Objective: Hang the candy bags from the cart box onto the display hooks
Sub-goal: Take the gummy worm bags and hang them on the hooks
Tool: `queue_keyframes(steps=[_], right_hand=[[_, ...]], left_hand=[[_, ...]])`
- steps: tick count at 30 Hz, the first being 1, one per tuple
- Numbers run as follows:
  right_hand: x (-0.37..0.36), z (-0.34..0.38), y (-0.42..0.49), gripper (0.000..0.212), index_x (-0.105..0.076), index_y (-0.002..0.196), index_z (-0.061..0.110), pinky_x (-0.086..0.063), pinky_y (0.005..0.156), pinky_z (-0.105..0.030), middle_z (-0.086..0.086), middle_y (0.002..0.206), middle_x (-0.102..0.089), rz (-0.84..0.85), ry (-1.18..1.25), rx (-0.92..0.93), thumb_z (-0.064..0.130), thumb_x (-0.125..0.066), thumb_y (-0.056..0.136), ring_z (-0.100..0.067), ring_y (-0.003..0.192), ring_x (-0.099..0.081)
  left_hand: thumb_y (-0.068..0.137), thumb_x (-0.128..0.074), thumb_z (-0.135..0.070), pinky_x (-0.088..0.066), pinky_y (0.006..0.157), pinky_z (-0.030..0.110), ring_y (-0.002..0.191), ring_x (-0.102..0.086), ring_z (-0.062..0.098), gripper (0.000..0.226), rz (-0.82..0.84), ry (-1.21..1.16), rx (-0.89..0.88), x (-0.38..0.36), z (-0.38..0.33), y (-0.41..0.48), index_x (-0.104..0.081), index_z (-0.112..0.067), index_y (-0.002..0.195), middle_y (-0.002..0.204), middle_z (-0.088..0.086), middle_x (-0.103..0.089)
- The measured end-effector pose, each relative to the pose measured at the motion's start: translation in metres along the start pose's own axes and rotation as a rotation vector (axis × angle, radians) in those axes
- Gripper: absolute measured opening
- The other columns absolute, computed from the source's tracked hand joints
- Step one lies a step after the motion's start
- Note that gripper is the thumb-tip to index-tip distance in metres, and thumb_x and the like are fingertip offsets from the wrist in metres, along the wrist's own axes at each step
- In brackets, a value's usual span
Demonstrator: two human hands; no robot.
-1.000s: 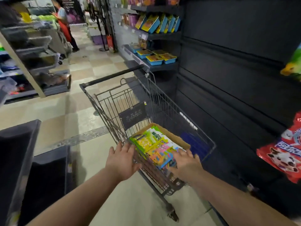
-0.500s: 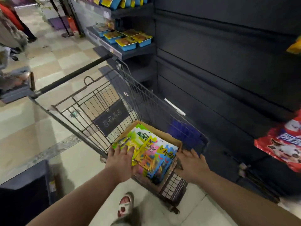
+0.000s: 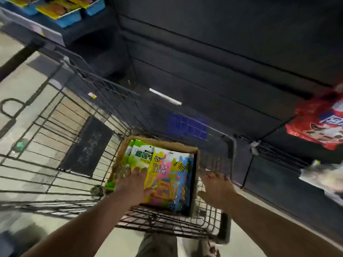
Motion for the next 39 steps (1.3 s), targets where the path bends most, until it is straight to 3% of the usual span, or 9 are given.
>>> queue_keyframes(steps=[12,19,22,24,27,31,34,36,39], right_hand=[[-0.065,0.044,0.092,0.062,-0.026,0.146,0.019,-0.042,0.103,-0.041,-0.007,0.146,-0.037,0.186,0.276,-0.17,0.035,-0.053,0.093,-0.029,0.131,-0.039],[-0.112,0.046,0.126,0.07,-0.018,0.151,0.014,-0.041,0.104,-0.039,-0.016,0.15,-0.03,0.232,0.58,-0.326,0.034,-0.053,0.094,-0.037,0.132,-0.041],[-0.13,0.045,0.135,0.074,-0.015,0.151,0.014,-0.038,0.108,-0.04,-0.015,0.15,-0.028,0.207,0.68,-0.389,0.034,-0.055,0.093,-0.035,0.133,-0.039],[-0.14,0.045,0.142,0.076,-0.011,0.152,0.014,-0.035,0.111,-0.043,-0.013,0.154,-0.021,0.209,0.742,-0.426,0.035,-0.054,0.093,-0.034,0.136,-0.035],[-0.148,0.044,0.151,0.074,-0.013,0.153,0.02,-0.034,0.109,-0.041,-0.013,0.156,-0.014,0.195,0.841,-0.47,0.034,-0.053,0.092,-0.035,0.138,-0.032],[-0.154,0.035,0.161,0.071,-0.027,0.148,0.03,-0.053,0.088,-0.04,-0.013,0.147,-0.03,0.163,1.062,-0.521,0.025,-0.061,0.086,-0.036,0.121,-0.05],[-0.157,0.028,0.168,0.071,-0.033,0.146,0.031,-0.048,0.055,-0.016,-0.008,0.136,-0.046,0.145,1.143,-0.519,0.021,-0.066,0.084,-0.021,0.096,-0.057],[-0.16,0.026,0.171,0.068,-0.035,0.145,0.029,-0.04,0.039,-0.011,-0.007,0.125,-0.055,0.15,1.198,-0.52,0.012,-0.064,0.085,-0.013,0.075,-0.056],[-0.162,0.024,0.172,0.064,-0.04,0.142,0.028,-0.038,0.035,-0.009,0.001,0.101,-0.059,0.127,1.252,-0.547,0.005,-0.059,0.086,-0.007,0.064,-0.054]], left_hand=[[0.092,-0.05,-0.054,-0.035,0.11,0.042,0.141,-0.029,0.031,0.082,0.231,-0.132,-0.113,-0.057,0.017,0.109,-0.013,-0.016,0.154,0.157,0.011,-0.024],[0.087,-0.068,-0.028,-0.041,0.091,0.028,0.123,-0.052,0.032,0.066,0.256,-0.72,0.151,-0.095,0.009,0.145,-0.041,-0.007,0.143,0.137,0.017,-0.053],[0.085,-0.071,-0.025,-0.047,0.094,0.034,0.113,-0.059,0.03,0.048,0.22,-0.804,0.189,-0.106,0.011,0.154,-0.055,-0.012,0.129,0.125,0.012,-0.063],[0.086,-0.07,-0.023,-0.043,0.099,0.032,0.12,-0.054,0.029,0.057,0.219,-0.865,0.2,-0.112,0.01,0.156,-0.047,-0.015,0.138,0.134,0.011,-0.057],[0.085,-0.071,-0.019,-0.039,0.083,0.027,0.111,-0.051,0.023,0.069,0.2,-0.946,0.265,-0.117,0.005,0.162,-0.037,-0.014,0.145,0.131,0.007,-0.054],[0.078,-0.075,-0.013,-0.046,0.081,0.032,0.103,-0.056,0.026,0.059,0.202,-1.052,0.376,-0.121,0.003,0.174,-0.048,-0.011,0.131,0.122,0.008,-0.061],[0.076,-0.077,-0.014,-0.041,0.066,0.026,0.088,-0.054,0.021,0.061,0.158,-1.039,0.393,-0.122,0.007,0.176,-0.047,-0.01,0.129,0.112,0.007,-0.06],[0.074,-0.078,-0.015,-0.049,0.081,0.035,0.1,-0.058,0.029,0.062,0.149,-1.046,0.398,-0.123,0.009,0.175,-0.049,-0.008,0.128,0.116,0.01,-0.061],[0.068,-0.08,-0.017,-0.053,0.088,0.044,0.097,-0.065,0.034,0.048,0.159,-1.091,0.378,-0.12,0.011,0.172,-0.064,-0.006,0.113,0.106,0.014,-0.069]])
Point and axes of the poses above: each hand's wrist, its own y-axis towards the middle knuckle, its own x-axis out of the back of the hand, z = x × y, the point moved 4 cm from there along y, towards the middle knuckle
